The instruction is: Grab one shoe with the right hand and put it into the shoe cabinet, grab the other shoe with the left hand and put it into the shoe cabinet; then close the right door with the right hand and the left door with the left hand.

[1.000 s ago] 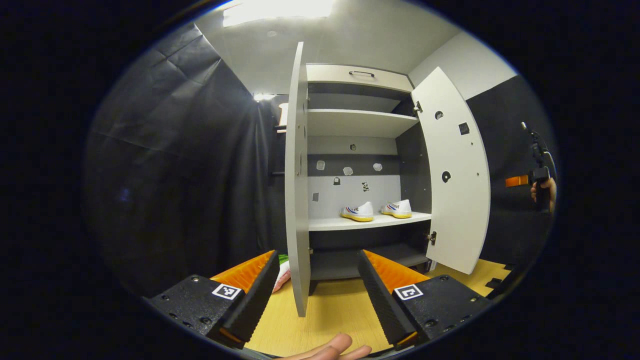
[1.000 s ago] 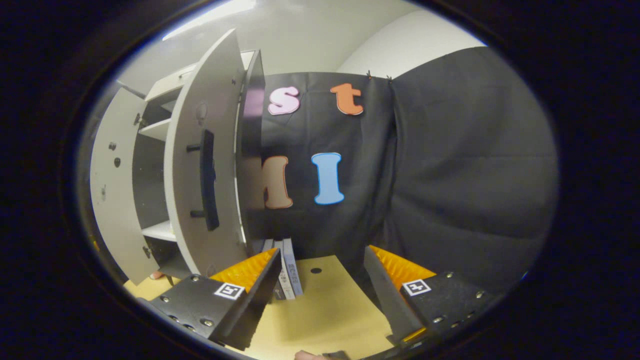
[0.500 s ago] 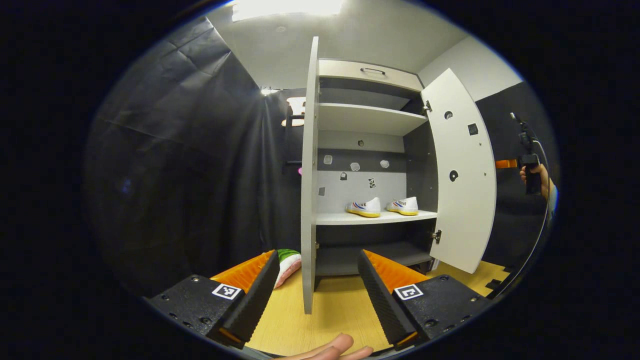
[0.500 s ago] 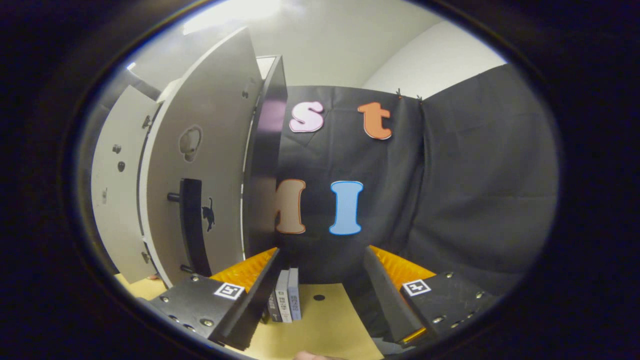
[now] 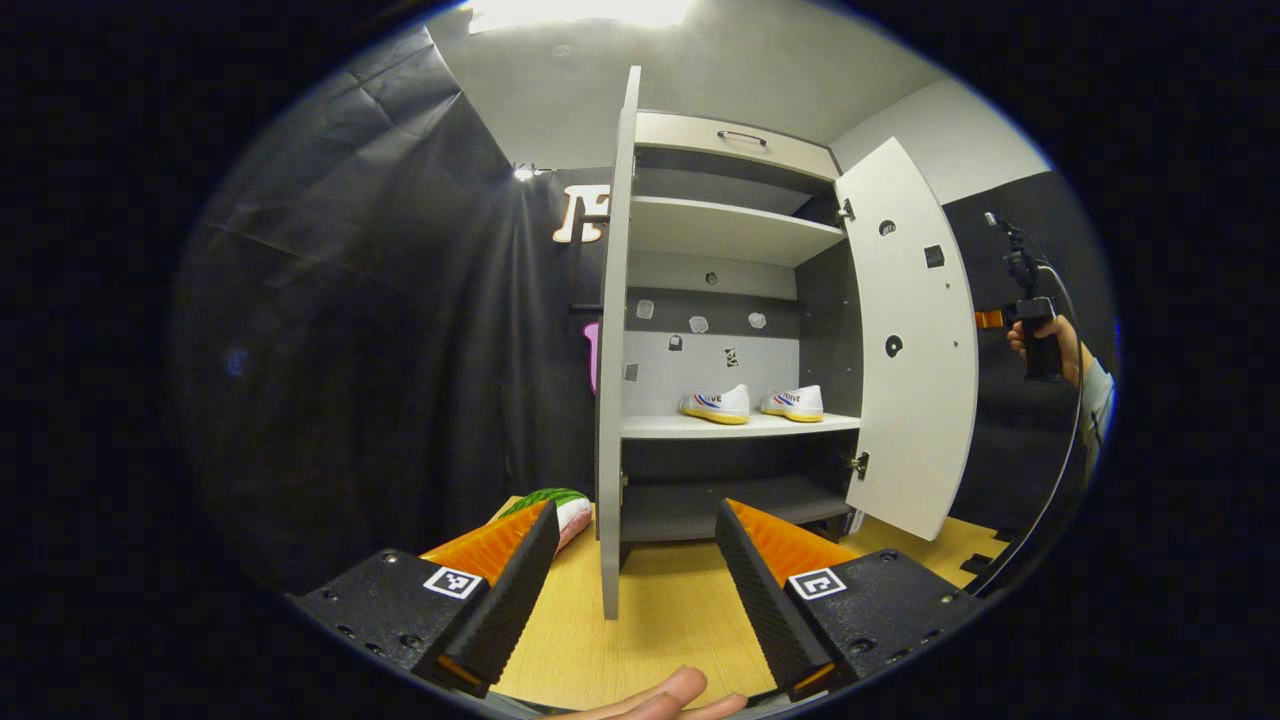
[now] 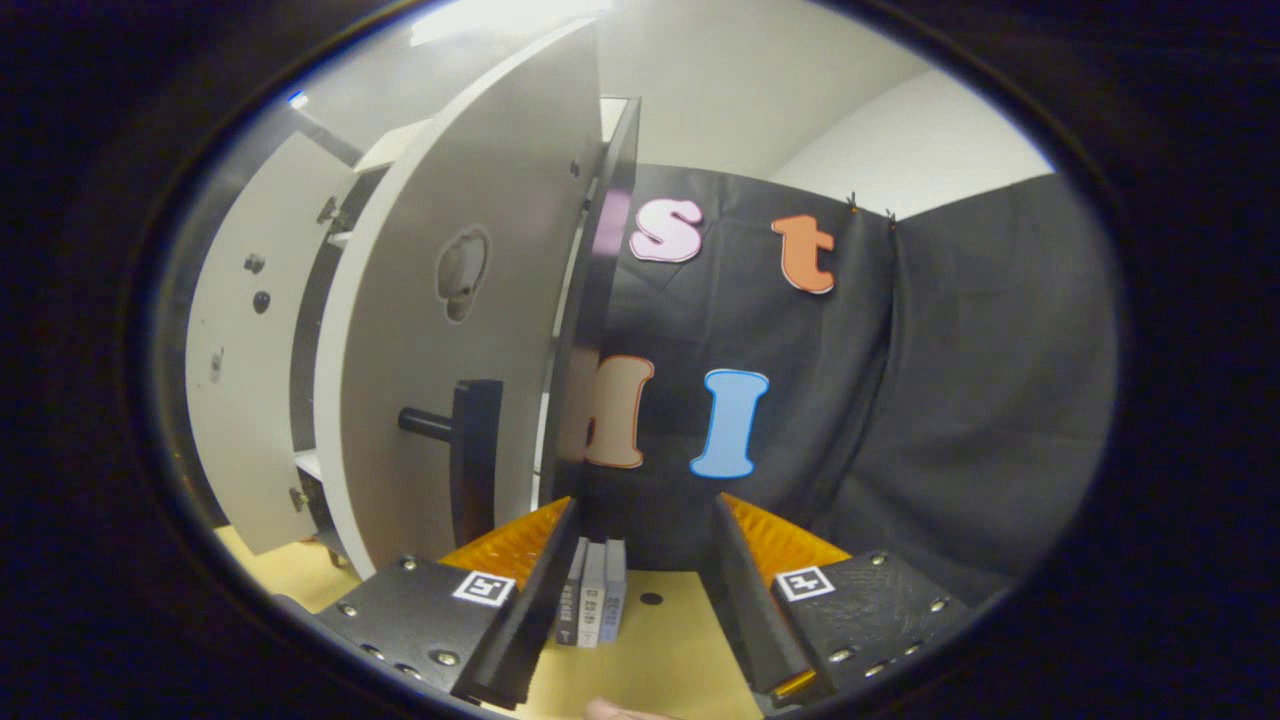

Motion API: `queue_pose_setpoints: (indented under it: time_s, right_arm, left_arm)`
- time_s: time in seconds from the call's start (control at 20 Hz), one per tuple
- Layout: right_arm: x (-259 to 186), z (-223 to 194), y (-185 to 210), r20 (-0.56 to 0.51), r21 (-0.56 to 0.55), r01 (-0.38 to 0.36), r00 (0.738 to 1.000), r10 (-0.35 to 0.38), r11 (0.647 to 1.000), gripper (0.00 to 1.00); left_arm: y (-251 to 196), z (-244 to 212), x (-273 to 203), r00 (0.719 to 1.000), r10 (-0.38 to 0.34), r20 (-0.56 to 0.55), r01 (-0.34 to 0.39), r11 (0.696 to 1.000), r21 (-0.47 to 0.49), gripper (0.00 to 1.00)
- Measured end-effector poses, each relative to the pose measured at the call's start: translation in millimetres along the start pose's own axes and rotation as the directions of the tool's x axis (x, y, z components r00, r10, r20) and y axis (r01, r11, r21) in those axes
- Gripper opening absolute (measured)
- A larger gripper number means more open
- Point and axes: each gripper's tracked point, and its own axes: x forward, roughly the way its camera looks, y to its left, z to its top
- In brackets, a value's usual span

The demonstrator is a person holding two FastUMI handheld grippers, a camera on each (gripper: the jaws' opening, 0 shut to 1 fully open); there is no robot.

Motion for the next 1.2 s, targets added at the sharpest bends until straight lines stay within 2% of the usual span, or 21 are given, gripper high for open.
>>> queue_pose_setpoints:
  time_s: [0.1,0.15,0.3,0.45,0.65,0.85,1.0,1.1,1.15,1.2]
  right_arm:
    - [-2,4,-2,0.002,-0.017,0.043,0.999,-0.043,0.999,0.77]
    - [-3,3,-3,-0.005,-0.011,0.057,0.998,-0.057,0.998,0.8]
    - [-7,2,0,-0.019,0.007,0.066,0.998,-0.066,0.998,0.77]
    - [-9,0,20,-0.027,0.059,0.026,0.999,-0.025,0.998,0.8]
    - [-10,3,74,-0.031,0.144,-0.066,0.997,0.071,0.987,0.77]
    - [-4,13,115,-0.021,0.167,-0.075,0.997,0.08,0.983,0.8]
    - [3,12,151,-0.021,0.186,-0.098,0.994,0.104,0.978,0.77]
    - [6,11,177,-0.014,0.21,-0.14,0.989,0.146,0.968,0.89]
    - [3,8,187,-0.019,0.207,-0.15,0.987,0.157,0.967,0.96]
    - [2,8,189,-0.017,0.19,-0.139,0.989,0.145,0.972,0.96]
  left_arm:
    - [4,2,-2,1.0,0.008,0.014,-0.008,1.0,-0.006,0.95]
    - [6,1,-2,1.0,0.01,0.014,-0.01,1.0,-0.009,0.95]
    - [8,-2,-2,1.0,0.012,0.005,-0.011,1.0,-0.023,0.95]
    - [9,-5,-4,1.0,0.014,-0.003,-0.014,1.0,-0.025,0.95]
    - [9,-9,-1,1.0,0.023,-0.021,-0.024,0.999,-0.027,0.95]
    - [17,-5,-1,0.999,0.035,-0.018,-0.035,0.999,-0.015,0.96]
    - [23,-1,-2,0.999,0.048,-0.013,-0.048,0.999,-0.008,0.95]
    - [25,-1,-3,0.999,0.053,-0.013,-0.053,0.999,-0.001,0.99]
    - [27,0,-6,0.998,0.057,-0.011,-0.057,0.998,0.0,0.95]
    - [29,0,-8,0.998,0.063,-0.013,-0.063,0.998,0.002,0.92]
